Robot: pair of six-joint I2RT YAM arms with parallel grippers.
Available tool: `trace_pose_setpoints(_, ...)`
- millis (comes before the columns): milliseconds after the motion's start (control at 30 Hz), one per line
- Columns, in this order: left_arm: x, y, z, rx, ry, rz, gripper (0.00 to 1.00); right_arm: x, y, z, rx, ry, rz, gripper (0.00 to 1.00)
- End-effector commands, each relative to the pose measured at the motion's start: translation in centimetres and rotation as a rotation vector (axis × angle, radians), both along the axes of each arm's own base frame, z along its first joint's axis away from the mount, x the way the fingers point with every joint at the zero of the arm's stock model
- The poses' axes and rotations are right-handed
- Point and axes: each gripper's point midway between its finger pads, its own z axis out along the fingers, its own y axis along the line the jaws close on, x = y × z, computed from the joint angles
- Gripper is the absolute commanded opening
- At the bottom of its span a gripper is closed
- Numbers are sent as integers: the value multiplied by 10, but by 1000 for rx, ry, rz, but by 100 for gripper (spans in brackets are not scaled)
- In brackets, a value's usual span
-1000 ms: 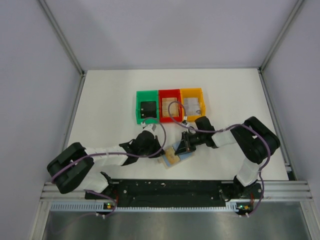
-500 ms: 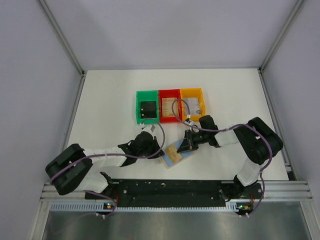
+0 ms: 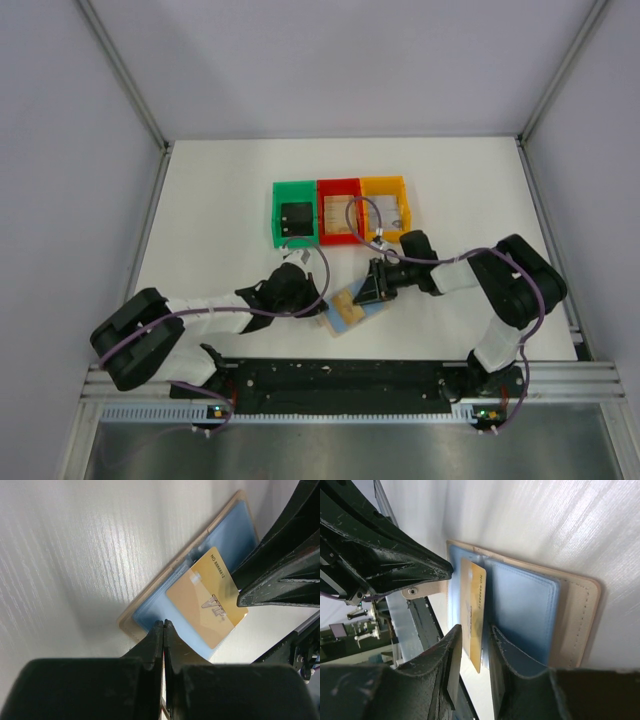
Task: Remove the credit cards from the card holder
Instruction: Remove the credit card from the card holder.
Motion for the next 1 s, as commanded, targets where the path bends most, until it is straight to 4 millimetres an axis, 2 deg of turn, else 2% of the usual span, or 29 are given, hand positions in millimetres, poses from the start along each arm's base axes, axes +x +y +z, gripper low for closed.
trace_pose_setpoints(0, -7, 7, -9, 38, 23, -21, 0, 7, 6, 14, 51, -62, 10, 28)
trace_pose_setpoints(300, -6, 7, -7, 31, 19, -17, 0, 4, 13, 9, 41, -41, 32, 26)
trace_pose_setpoints(533, -7, 5, -7, 24, 22, -22, 0, 3, 13, 8, 33, -40, 41, 0)
trace_pose_setpoints(800, -7, 9, -5, 22, 6, -13, 0, 17, -11, 4, -55, -77, -9, 0)
trace_pose_setpoints(900, -5, 9, -2, 22, 0, -11, 0, 19, -13, 7, -67, -94, -4, 0)
trace_pose_setpoints(933, -5, 9, -3, 23, 1, -13, 0, 18, -11, 9, -50, -89, 0, 1)
trace_pose_setpoints(967, -5, 9, -3, 22, -1, -14, 0, 18, -9, 12, -30, -88, 4, 7)
